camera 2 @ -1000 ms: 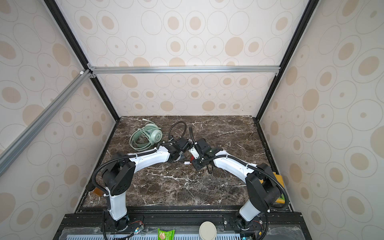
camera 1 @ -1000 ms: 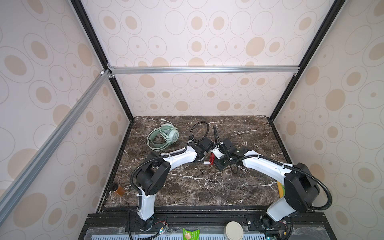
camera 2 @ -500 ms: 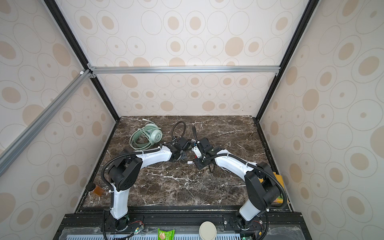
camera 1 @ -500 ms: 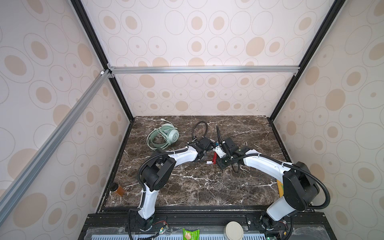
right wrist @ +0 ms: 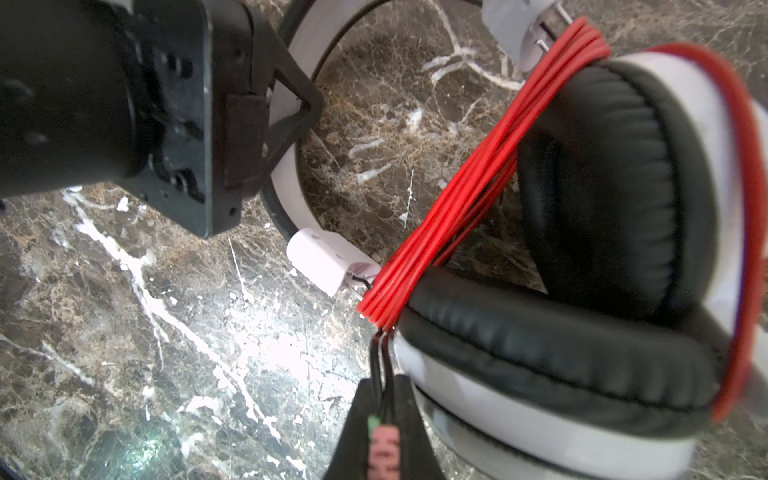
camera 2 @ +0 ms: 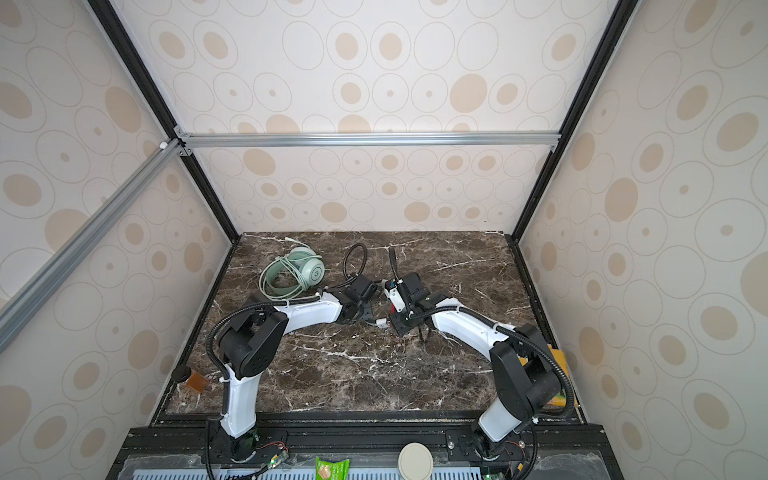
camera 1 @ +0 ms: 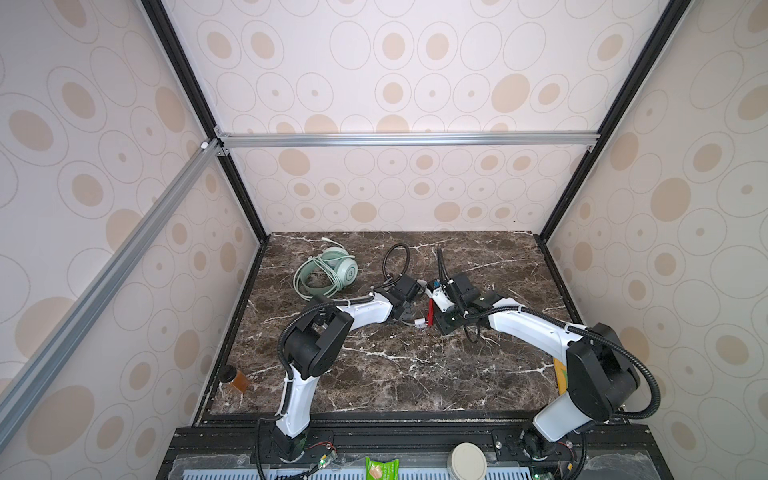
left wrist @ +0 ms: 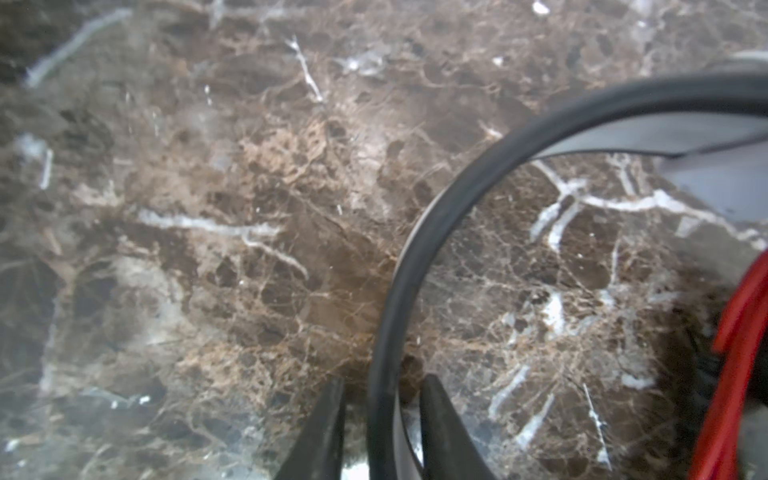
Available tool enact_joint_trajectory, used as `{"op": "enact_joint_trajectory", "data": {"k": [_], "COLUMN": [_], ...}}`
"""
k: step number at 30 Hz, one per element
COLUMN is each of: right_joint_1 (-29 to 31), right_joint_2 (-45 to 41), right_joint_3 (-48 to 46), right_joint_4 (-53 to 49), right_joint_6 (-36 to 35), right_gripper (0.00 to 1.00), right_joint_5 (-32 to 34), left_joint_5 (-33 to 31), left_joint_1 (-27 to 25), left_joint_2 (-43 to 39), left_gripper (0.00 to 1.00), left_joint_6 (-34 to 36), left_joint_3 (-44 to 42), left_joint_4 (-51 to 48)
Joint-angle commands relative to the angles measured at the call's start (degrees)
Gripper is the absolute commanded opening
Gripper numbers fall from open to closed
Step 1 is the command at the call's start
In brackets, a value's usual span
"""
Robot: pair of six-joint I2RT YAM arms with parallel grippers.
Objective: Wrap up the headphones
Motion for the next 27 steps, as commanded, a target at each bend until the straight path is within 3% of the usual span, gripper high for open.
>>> {"op": "enact_joint_trajectory", "data": {"k": [1,5,6,8,10,13,16,27], "right_joint_1": [-0.43,-0.42,-0.42,-0.41,-0.43,-0.43,-0.43,-0.65], "right_joint_2": [-0.84,-1.57,-1.8,-2.26,-2.91,-4.15,-5.91,-18.85], "right_joint_3": [0.05,-0.61,-0.76,-0.87,-1.3,-2.25,-3.26,-4.64], "right_joint_4": [1.34,1.49,1.35,0.91,0.75,0.78,0.98,-1.0], "right_joint_6": [0.09,0.08,0.0,-0.13,-0.11,-0.1,-0.14,0.1], "right_gripper": [0.0,0.0,0.02,0.06,0.09,0.25,0.34,0.37], "right_joint_5": [0.42,-0.14,-0.33,-0.66,-0.75,-0.63,-0.37,5.21], "left_joint_5": [0.72,0.14,-0.37,-1.26,-2.36,-4.04,-5.4,-12.54], "left_joint_1": [0.43,0.52,0.52,0.48,0.5,0.55,0.54,0.55], "left_joint_2": [-1.77,-5.15,-6.66,-9.43,-11.92,-15.8,-19.8,-44.02], "left_gripper": [0.4,0.55,0.62,0.85,0.96,0.98,0.98,0.98], "left_joint_6": [1.54,2.94,3.13,3.67,4.11,4.66,5.07,4.06], "left_joint_3": [-1.65,-3.01,-3.87,-5.12,-5.31,-5.48,-6.61,-22.97], "left_joint_4": [-0.69,0.87,1.59,2.65,2.12,0.93,0.66,9.24]}}
